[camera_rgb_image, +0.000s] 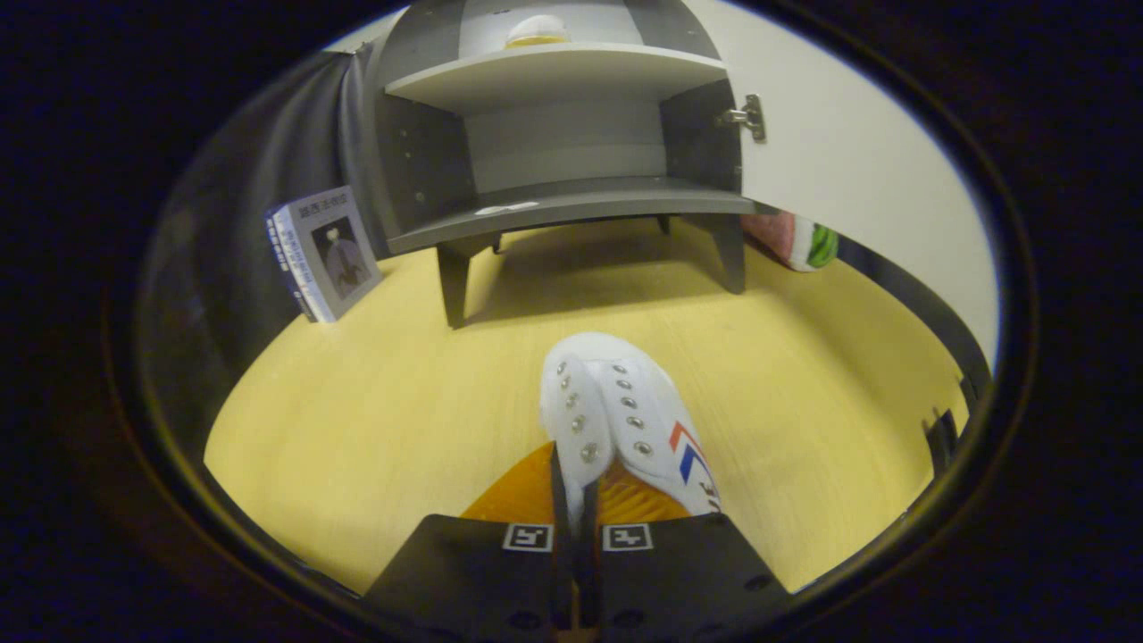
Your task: Open the shoe cabinet door, grab the shoes and put them into the shoe cabinet, then close the shoe cabinet door.
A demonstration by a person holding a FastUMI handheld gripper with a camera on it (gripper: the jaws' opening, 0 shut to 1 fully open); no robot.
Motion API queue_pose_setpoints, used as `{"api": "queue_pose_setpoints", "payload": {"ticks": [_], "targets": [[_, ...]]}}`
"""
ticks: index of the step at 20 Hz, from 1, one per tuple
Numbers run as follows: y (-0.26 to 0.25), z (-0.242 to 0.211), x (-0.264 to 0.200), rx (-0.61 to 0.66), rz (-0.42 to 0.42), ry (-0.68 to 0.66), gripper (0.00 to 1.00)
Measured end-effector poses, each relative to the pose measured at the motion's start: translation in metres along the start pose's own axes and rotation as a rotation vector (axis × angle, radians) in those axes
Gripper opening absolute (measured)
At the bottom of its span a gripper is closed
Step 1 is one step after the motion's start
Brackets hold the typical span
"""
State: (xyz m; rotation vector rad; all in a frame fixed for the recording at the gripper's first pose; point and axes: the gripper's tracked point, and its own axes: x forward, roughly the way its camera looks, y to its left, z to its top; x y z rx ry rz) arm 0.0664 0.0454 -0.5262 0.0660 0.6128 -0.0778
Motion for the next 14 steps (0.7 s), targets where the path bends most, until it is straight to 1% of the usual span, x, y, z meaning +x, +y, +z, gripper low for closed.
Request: {"api": "queue_pose_setpoints", "payload": {"ticks": [1,4,7,11,14], "targets": [[0.001,0.002,-0.024,0.0,0.004,-0.004,0.06],[0.003,0.003,-0.024,0.007,0.011,-0.006,0.03],[0.003,0.005,-0.026,-0.009,0.013,-0.008,0.03],[0.011,0.01,-0.032,-0.023,0.051,-0.016,0.03],[0.014,0.026,-0.041,-0.027,0.055,-0.041,0.03]]}}
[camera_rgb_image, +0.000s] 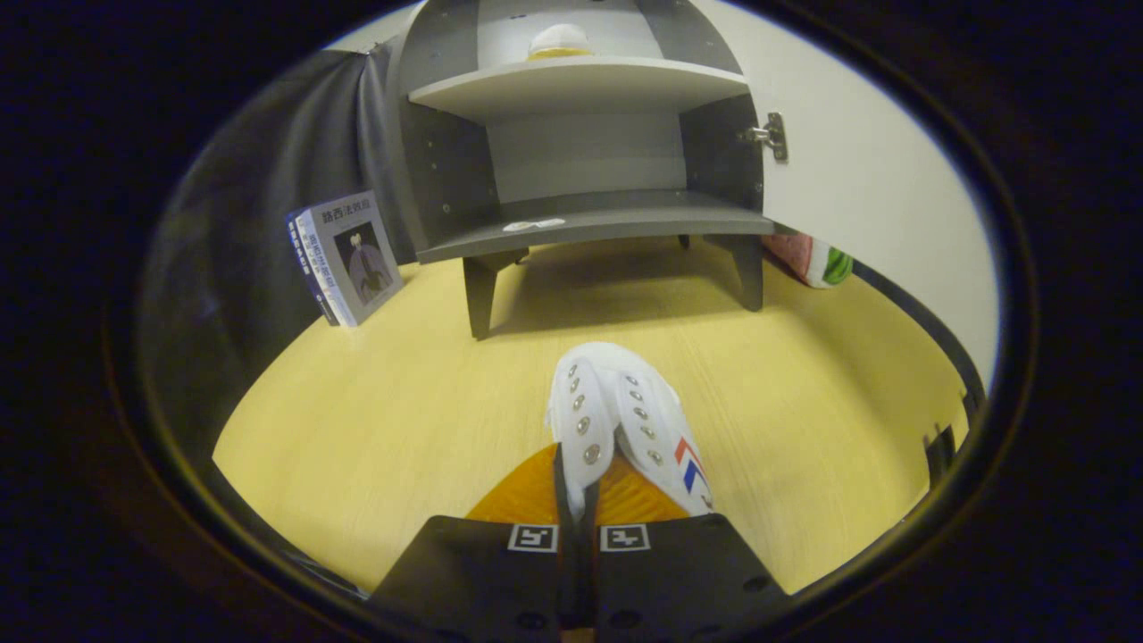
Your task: Open the shoe cabinet door, grab the shoes and put them into the shoe cabinet, then close the shoe cabinet door.
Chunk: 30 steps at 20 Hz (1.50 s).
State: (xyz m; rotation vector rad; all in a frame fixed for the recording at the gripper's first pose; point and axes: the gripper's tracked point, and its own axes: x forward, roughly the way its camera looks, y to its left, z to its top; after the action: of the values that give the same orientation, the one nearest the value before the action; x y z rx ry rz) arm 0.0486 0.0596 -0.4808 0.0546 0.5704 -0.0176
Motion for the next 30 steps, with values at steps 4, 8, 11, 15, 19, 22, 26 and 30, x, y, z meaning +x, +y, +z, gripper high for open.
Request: {"api": "queue_pose_setpoints", "payload": {"ticks": [4,8,11,15,19,22,26,30], "targets": [[-0.003,0.044,-0.022,0.002,-0.013,-0.028,0.03],[0.0,0.124,-0.058,-0.016,-0.038,-0.099,0.03],[-0.001,0.19,-0.087,-0.039,-0.069,-0.154,0.03],[-0.01,0.263,-0.102,-0.07,-0.097,-0.205,0.03],[-0.021,0.325,-0.094,-0.084,-0.101,-0.261,0.03],[-0.034,0.36,-0.066,-0.076,-0.099,-0.277,0.03],[-0.05,0.385,-0.022,-0.064,-0.088,-0.236,0.03],[-0.055,0.403,0.01,-0.055,-0.064,-0.199,0.03]]}}
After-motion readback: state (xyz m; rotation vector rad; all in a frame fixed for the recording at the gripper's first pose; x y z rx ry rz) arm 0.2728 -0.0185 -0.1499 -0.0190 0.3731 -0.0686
